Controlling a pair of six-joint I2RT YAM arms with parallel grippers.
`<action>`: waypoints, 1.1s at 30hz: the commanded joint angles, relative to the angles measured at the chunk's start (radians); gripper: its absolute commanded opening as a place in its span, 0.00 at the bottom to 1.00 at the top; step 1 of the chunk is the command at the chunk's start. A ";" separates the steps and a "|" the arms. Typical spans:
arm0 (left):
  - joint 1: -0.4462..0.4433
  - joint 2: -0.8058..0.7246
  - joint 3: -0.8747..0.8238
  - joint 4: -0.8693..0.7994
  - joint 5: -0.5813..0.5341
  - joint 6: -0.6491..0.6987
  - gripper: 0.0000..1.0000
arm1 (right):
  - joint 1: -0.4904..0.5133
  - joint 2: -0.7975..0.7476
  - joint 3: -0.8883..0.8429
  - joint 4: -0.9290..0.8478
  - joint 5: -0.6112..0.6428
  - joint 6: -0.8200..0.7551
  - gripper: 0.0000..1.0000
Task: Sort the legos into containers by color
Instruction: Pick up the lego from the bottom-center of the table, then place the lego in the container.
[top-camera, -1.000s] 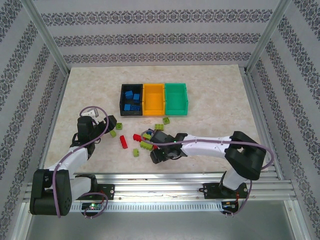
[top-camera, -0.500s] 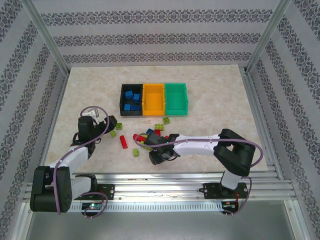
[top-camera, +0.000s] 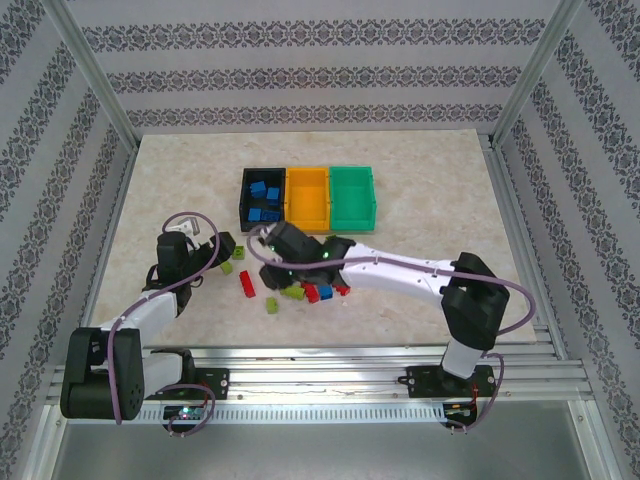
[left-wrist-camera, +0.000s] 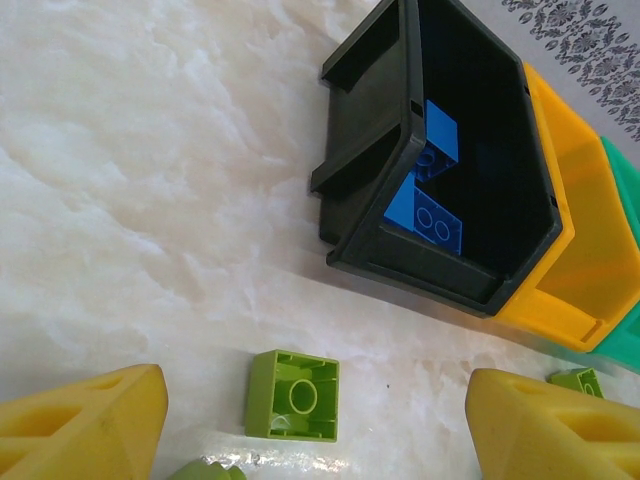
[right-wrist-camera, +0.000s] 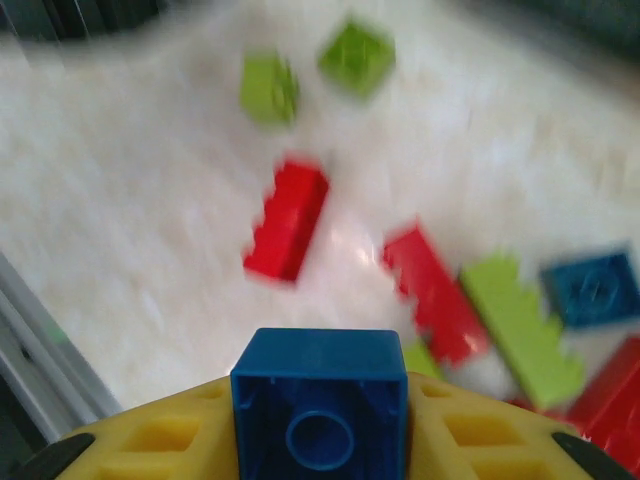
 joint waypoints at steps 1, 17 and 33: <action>0.015 -0.015 -0.001 0.045 0.012 0.001 0.79 | -0.069 0.070 0.102 0.002 -0.007 -0.055 0.39; 0.015 0.036 0.005 0.077 0.040 -0.010 0.79 | -0.313 0.572 0.692 -0.078 -0.222 0.001 0.41; 0.015 0.016 0.007 0.061 0.037 -0.008 0.79 | -0.274 0.304 0.400 -0.007 -0.170 -0.042 0.59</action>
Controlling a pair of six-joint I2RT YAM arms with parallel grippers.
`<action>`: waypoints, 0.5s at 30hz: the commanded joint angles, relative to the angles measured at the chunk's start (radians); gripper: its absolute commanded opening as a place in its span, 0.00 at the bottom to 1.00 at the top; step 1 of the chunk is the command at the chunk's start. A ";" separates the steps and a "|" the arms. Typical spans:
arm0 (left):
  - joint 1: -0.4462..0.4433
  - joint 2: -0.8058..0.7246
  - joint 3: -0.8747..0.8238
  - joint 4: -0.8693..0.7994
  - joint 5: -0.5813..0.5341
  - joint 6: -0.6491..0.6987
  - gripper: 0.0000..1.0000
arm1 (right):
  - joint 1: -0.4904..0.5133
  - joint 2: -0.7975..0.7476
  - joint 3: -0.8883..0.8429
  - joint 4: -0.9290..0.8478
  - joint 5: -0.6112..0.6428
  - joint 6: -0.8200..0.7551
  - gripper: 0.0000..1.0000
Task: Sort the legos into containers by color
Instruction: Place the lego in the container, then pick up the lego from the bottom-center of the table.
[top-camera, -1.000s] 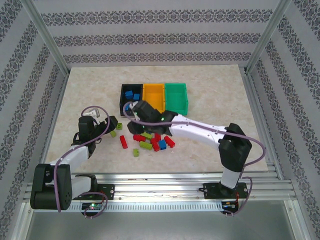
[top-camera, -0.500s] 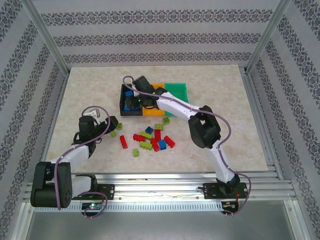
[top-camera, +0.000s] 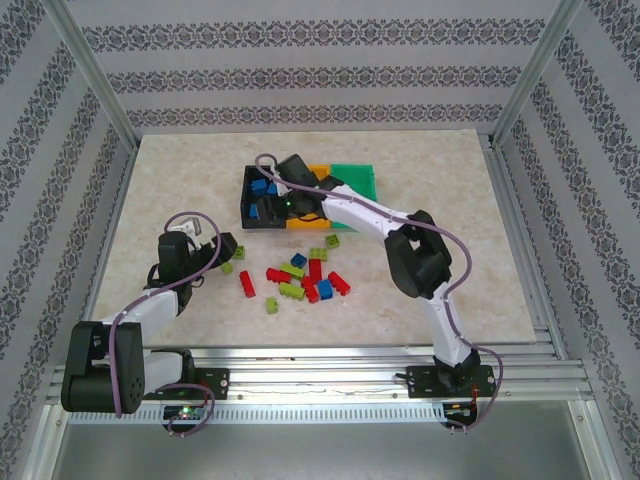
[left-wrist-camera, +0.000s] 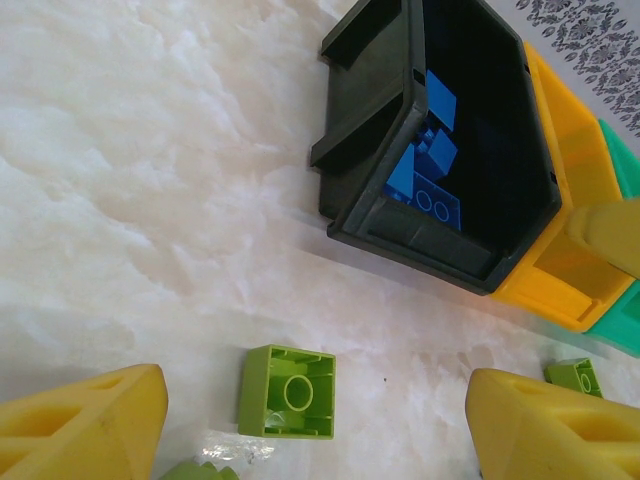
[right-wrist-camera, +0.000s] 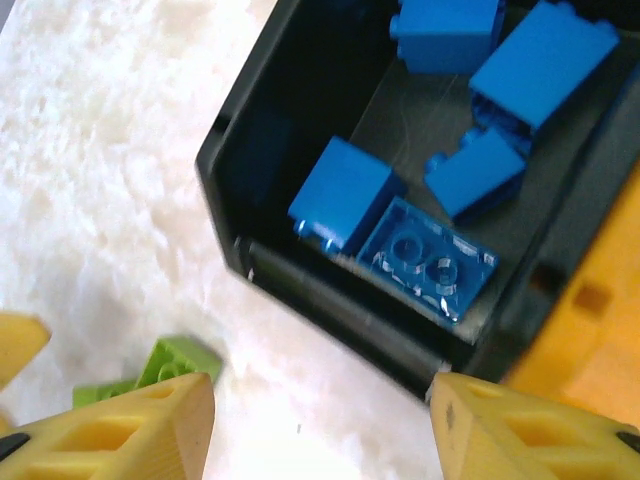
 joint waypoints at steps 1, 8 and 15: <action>0.015 -0.021 0.006 0.038 0.009 -0.007 0.79 | 0.038 -0.160 -0.117 0.027 0.050 -0.042 0.59; 0.015 -0.018 -0.003 0.056 0.018 -0.022 0.79 | 0.079 -0.428 -0.564 0.162 0.093 -0.022 0.59; 0.015 -0.021 -0.001 0.053 0.022 -0.020 0.79 | 0.152 -0.618 -0.841 0.160 0.205 0.063 0.58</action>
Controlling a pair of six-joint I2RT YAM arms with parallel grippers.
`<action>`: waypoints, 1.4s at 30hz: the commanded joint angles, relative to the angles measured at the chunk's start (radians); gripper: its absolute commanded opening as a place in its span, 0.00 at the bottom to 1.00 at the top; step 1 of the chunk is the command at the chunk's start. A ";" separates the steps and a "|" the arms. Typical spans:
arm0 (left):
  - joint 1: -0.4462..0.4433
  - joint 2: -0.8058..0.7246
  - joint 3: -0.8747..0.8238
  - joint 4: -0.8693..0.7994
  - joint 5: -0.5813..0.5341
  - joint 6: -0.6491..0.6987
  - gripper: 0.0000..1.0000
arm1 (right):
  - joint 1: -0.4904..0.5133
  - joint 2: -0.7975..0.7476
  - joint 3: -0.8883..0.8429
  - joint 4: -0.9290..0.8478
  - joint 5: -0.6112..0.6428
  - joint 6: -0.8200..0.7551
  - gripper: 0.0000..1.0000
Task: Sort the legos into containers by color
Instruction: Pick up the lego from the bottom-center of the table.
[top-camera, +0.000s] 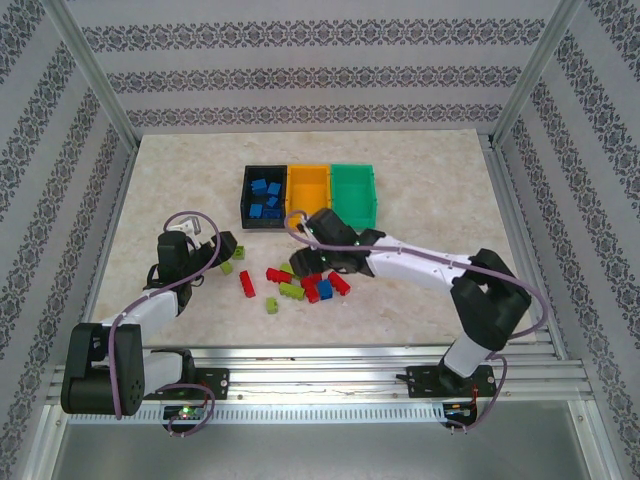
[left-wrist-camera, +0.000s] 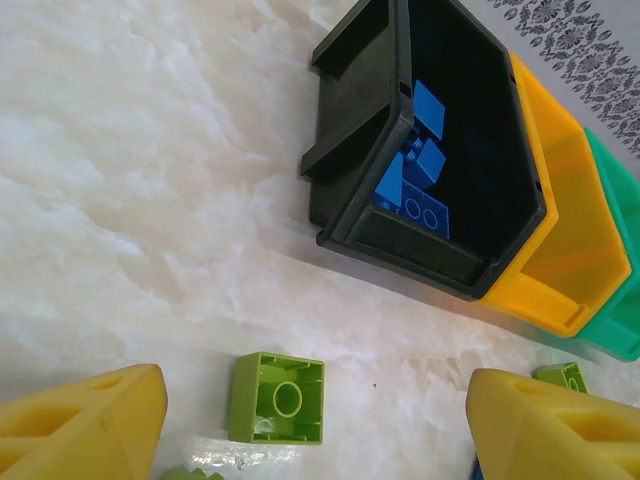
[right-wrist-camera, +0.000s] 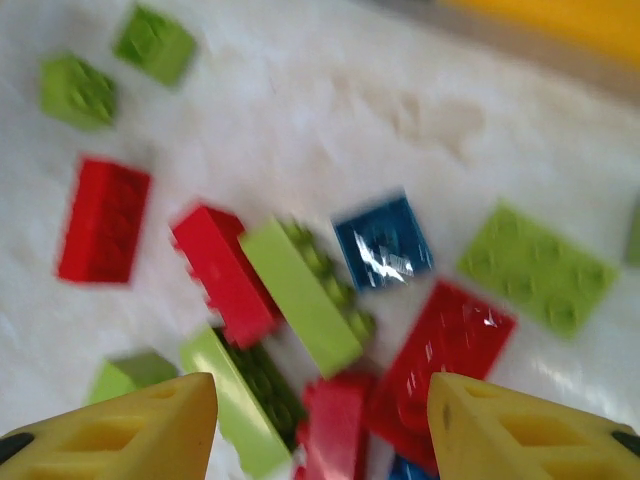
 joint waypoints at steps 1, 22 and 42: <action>0.015 -0.015 -0.004 0.045 0.016 -0.010 0.79 | 0.037 -0.105 -0.112 0.031 0.085 0.078 0.57; 0.015 -0.015 -0.009 0.047 0.007 -0.007 0.79 | 0.086 -0.144 -0.256 0.056 0.123 0.255 0.56; 0.015 -0.040 -0.011 0.038 0.000 -0.010 0.79 | 0.086 0.034 -0.084 -0.103 0.244 0.231 0.54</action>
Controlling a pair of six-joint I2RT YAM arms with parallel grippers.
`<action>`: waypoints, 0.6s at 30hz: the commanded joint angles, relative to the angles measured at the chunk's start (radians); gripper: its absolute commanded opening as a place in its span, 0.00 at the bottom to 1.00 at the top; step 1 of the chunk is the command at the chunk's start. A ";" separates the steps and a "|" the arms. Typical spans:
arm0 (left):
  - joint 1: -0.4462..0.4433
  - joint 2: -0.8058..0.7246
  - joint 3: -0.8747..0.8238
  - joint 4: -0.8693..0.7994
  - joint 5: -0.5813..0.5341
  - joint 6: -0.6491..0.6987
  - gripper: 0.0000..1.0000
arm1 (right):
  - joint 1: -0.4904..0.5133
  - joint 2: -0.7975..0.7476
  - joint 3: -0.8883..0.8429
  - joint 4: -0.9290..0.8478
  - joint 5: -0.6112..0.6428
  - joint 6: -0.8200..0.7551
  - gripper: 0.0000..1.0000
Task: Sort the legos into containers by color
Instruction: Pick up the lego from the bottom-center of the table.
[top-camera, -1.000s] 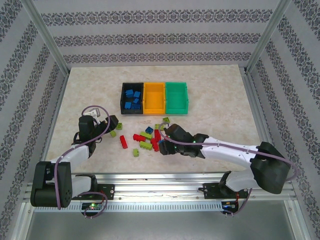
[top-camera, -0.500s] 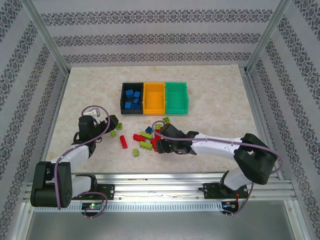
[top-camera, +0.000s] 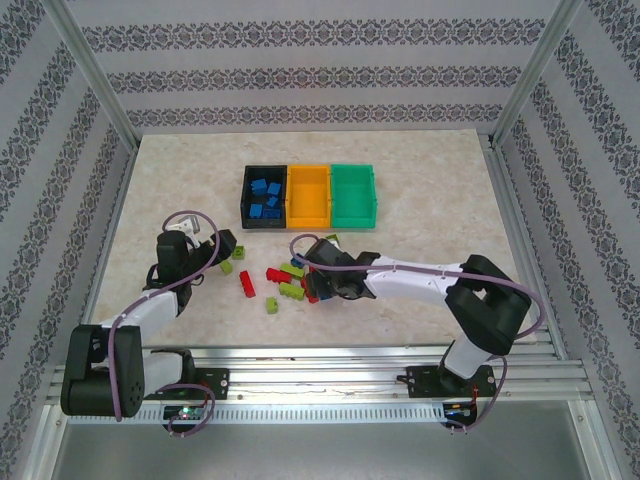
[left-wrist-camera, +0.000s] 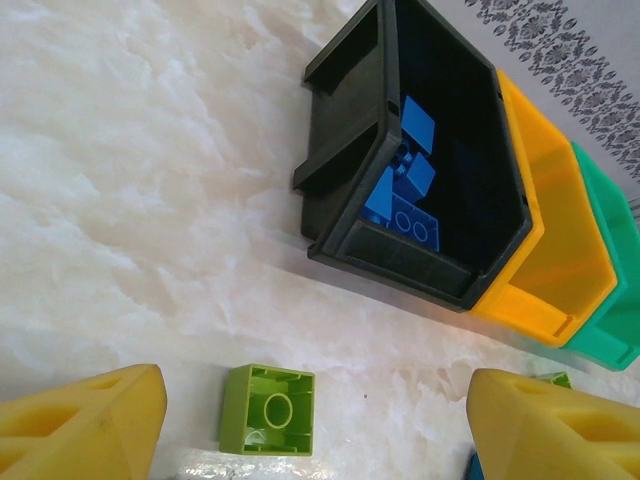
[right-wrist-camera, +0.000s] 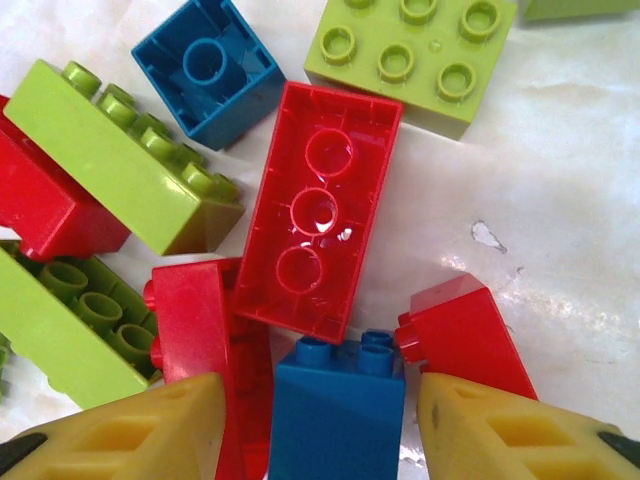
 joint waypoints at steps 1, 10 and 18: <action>0.015 -0.027 -0.012 0.024 0.006 -0.002 0.79 | 0.008 0.021 0.020 -0.068 0.042 -0.001 0.53; 0.015 -0.006 -0.021 0.048 -0.002 0.001 0.79 | 0.027 0.043 0.007 -0.097 0.063 0.013 0.51; 0.015 -0.016 -0.032 0.050 -0.022 0.006 0.79 | 0.026 -0.024 -0.051 -0.085 0.078 0.020 0.42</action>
